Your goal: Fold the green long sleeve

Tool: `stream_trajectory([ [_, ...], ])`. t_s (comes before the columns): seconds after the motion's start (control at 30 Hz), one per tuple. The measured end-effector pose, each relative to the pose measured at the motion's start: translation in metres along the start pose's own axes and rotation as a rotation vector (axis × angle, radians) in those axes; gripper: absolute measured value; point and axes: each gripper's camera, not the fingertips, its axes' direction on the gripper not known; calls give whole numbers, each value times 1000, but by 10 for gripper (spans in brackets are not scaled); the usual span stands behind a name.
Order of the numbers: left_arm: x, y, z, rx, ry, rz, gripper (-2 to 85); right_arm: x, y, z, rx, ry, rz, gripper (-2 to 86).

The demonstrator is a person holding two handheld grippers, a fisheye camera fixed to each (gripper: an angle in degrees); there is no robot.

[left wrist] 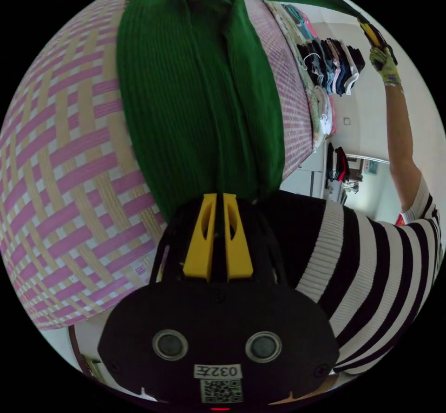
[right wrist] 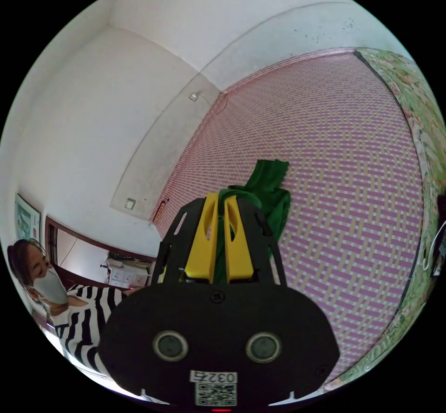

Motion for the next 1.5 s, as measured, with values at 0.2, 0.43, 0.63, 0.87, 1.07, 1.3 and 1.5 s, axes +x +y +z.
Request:
stream_trajectory([
  [0.2, -2, 19, -15, 38, 140, 119, 14, -8, 7, 1, -92, 16, -68, -8],
  [0.43, -36, 54, -83, 307, 237, 91, -9, -162, 81, 58, -336, 51, -640, -8],
  [0.63, -88, 48, -118, 473, 426, -3, -5, -232, 223, 217, -788, 77, -982, -8],
  [0.87, -110, 1, -104, 417, 653, -17, 56, -195, 319, 331, -1007, 216, -955, -8],
  [1.07, -94, -46, -103, 291, 554, 40, 59, -202, 338, 351, -1008, 243, -973, 8],
  [1.3, -91, -70, -107, 230, 429, 52, 59, -126, 334, 346, -976, 106, -604, 65],
  [1.5, -106, -63, -96, 140, 406, 58, 58, -31, 303, 232, -630, -117, -109, 64],
])
